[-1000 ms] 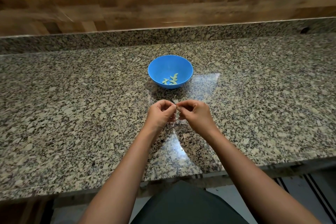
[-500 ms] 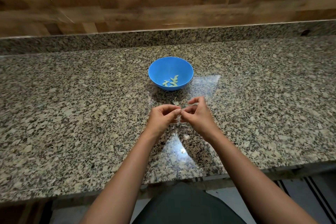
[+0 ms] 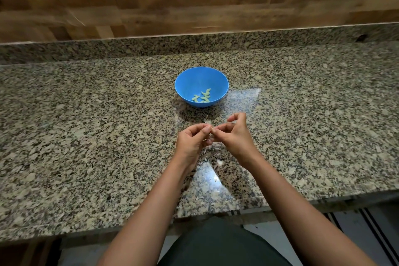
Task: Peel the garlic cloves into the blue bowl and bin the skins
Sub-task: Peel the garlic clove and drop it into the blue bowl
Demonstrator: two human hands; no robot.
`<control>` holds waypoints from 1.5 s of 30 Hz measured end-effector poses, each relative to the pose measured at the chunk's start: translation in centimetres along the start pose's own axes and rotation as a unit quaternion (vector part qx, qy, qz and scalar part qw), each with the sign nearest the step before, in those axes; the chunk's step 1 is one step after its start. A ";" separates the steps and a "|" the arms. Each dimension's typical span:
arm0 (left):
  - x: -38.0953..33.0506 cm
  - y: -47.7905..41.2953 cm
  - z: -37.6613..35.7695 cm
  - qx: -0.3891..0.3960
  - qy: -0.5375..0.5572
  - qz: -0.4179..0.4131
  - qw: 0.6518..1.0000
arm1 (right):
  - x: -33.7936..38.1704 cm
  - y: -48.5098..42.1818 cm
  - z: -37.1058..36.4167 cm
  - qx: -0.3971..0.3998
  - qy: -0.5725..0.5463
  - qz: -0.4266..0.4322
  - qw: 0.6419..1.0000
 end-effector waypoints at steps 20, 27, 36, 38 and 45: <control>0.7 0.1 -0.3 -0.040 -0.070 -0.096 0.992 | -1.0 -0.1 -0.3 -0.052 0.022 0.042 0.998; 1.1 0.4 -1.2 -0.054 0.028 -0.026 0.998 | -1.3 -0.2 -0.7 -0.084 -0.023 0.017 0.996; -0.7 0.1 -0.6 0.008 0.027 0.088 0.996 | -0.7 -0.4 0.1 -0.030 0.015 0.052 0.998; -1.1 -0.3 -0.2 0.022 0.004 0.095 0.995 | -0.6 -0.4 0.2 -0.029 0.040 0.070 0.996; -1.1 -0.9 -0.3 0.031 -0.046 0.061 0.997 | -0.4 -0.5 0.2 -0.030 0.141 0.149 0.978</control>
Point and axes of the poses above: each hand's wrist, its own y-axis away from the middle knuckle, its own z-axis out of the back of the hand, x = y × z, the point moved 1 cm from there along -y, towards the middle knuckle, and after that the axes turned 15 degrees about -x, right-handed, at the moved point
